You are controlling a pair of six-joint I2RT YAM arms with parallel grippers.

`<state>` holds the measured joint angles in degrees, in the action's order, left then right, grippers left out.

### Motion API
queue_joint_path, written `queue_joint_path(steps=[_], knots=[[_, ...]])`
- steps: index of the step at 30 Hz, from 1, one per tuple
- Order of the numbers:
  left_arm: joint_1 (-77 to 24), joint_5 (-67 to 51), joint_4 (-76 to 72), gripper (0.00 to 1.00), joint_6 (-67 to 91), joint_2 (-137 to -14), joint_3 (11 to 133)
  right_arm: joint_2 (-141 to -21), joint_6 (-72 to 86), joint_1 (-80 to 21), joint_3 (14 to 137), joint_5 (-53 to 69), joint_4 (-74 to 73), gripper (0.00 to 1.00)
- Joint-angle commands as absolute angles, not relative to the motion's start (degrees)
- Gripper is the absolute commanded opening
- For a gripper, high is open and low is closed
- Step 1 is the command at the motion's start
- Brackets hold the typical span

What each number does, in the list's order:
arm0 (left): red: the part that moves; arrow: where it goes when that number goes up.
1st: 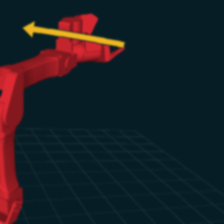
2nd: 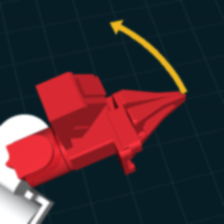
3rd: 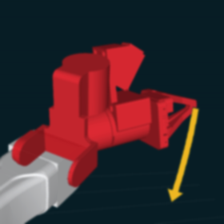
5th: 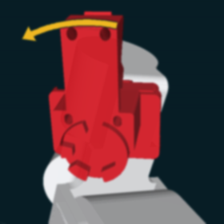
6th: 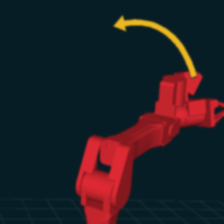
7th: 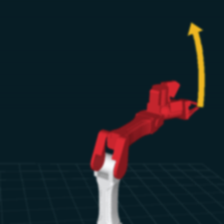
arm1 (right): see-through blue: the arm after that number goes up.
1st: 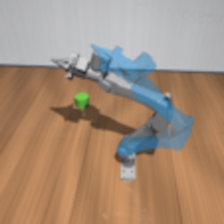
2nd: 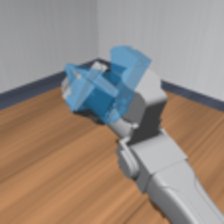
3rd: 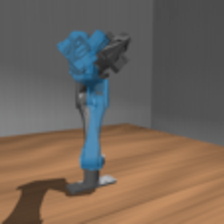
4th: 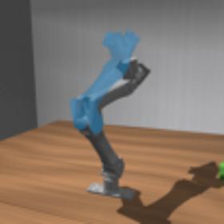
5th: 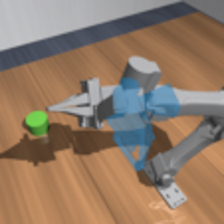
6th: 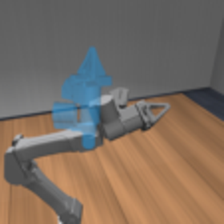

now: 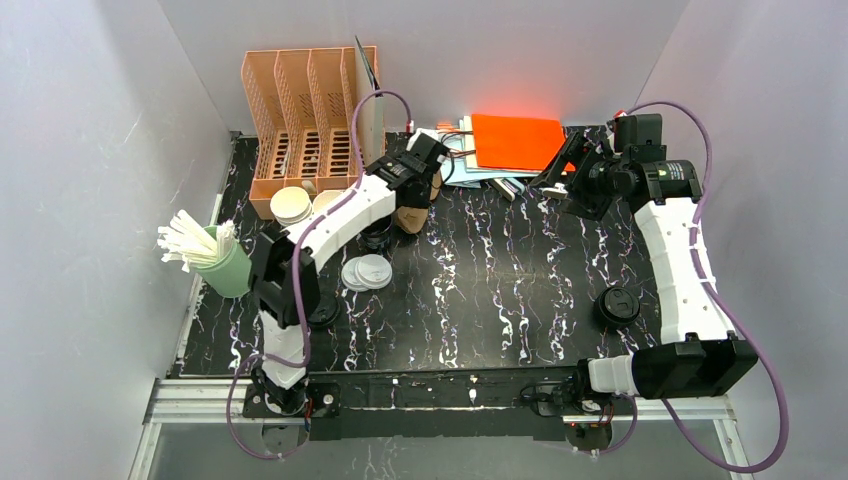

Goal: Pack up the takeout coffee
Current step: Adjust the cup tray at the center of the board.

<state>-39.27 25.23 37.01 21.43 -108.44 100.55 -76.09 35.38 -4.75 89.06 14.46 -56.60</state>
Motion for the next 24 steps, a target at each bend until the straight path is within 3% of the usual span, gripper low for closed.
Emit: queue_joint_path(steps=[1, 6, 11, 24], knots=[[-39.19, 30.76, 39.65, 0.28, 18.08, -111.14, 105.55, -74.69, 35.24, -4.89, 91.79, 16.42, -55.39, 0.98], [-39.22, 32.68, 40.75, 0.29, 16.11, -115.63, 109.65, -75.24, 35.16, -4.95, 92.63, 17.81, -55.13, 0.98], [-39.16, 34.56, 40.82, 0.37, 15.56, -118.28, 111.29, -75.57, 34.51, -4.93, 92.46, 18.15, -54.94, 0.98], [-39.09, 33.95, 40.87, 0.36, 16.34, -121.87, 111.27, -76.03, 34.10, -5.01, 91.72, 18.26, -54.79, 0.98]])
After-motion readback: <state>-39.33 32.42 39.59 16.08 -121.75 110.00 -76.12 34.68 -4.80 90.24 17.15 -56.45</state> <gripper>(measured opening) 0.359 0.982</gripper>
